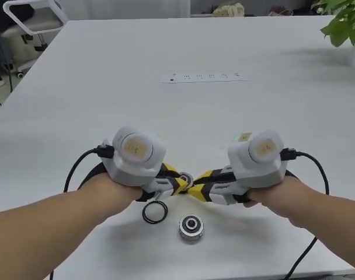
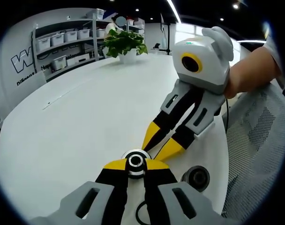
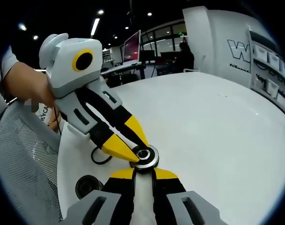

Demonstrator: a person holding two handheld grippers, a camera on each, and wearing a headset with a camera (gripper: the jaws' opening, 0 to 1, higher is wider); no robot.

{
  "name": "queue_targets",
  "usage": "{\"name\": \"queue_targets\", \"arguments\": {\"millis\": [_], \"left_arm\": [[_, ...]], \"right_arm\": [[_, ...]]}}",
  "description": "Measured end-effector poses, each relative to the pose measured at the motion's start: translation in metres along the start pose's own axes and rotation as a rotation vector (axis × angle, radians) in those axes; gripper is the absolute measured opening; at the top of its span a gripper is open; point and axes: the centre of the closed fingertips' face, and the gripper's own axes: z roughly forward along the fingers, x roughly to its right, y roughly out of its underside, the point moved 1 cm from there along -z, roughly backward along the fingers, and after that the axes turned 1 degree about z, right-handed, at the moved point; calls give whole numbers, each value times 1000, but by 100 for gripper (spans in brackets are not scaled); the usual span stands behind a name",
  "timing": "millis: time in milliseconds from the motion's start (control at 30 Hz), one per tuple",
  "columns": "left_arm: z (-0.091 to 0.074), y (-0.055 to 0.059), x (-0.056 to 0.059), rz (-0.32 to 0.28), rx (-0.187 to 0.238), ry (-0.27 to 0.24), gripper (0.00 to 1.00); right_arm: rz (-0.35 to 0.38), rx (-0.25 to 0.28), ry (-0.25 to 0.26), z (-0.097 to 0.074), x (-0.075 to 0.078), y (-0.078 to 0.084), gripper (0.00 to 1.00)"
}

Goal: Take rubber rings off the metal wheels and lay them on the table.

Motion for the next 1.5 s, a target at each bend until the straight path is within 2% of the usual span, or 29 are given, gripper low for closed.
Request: {"name": "queue_targets", "arguments": {"millis": [233,300,500,1000,1067,1100,1133,1200,1500], "left_arm": [[0,0,0,2,-6,2,8],[0,0,0,2,-6,2,8],[0,0,0,1,-6,1,8],[0,0,-1,-1,-2,-5,8],[0,0,0,-1,-1,-5,8],[0,0,0,-1,-1,-6,8],[0,0,0,-2,-1,-7,8],[0,0,-1,-3,-1,-8,8],[0,0,0,-6,-2,-14,7]], "right_arm": [[16,-1,-4,-1,0,1,8],[17,-10,3,-2,1,2,0],[43,-3,10,-1,4,2,0],[252,39,-1,-5,10,1,0],[296,70,0,-6,13,-2,0],[339,90,-16,-6,11,-6,0],[344,72,-6,-7,13,-2,0],[336,79,-8,-5,12,-3,0],[396,104,-13,-7,12,-6,0]]}}
